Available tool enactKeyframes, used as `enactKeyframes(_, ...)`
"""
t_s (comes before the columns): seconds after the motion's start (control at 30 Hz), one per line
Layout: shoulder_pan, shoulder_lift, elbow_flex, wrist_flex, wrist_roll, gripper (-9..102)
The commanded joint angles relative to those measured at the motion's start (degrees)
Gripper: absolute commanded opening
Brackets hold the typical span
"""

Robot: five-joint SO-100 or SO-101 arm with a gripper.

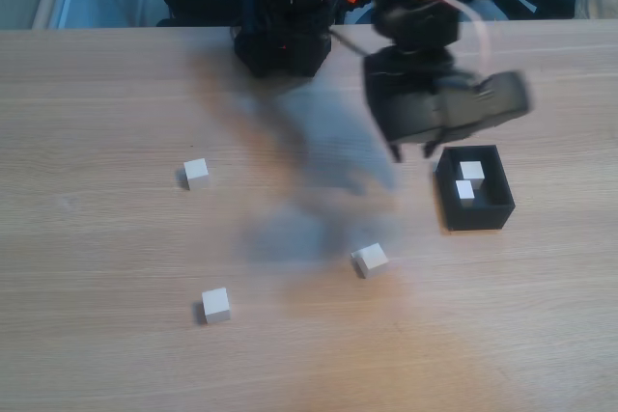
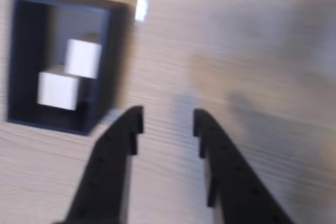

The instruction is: Pick blocks and place them in the box.

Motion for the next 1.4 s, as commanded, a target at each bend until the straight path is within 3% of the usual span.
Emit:
enactKeyframes(0.0, 6.24, 4.13, 3.08, 0.62, -2.55, 15)
enactKeyframes(0.37, 22.94, 3.87, 9.14, -1.41, -11.43, 20)
enactKeyframes(0.8, 33.49, 1.32, 11.25, -6.06, -17.58, 21)
enactKeyframes(1.37, 54.76, 0.62, 15.91, -7.91, -37.53, 23)
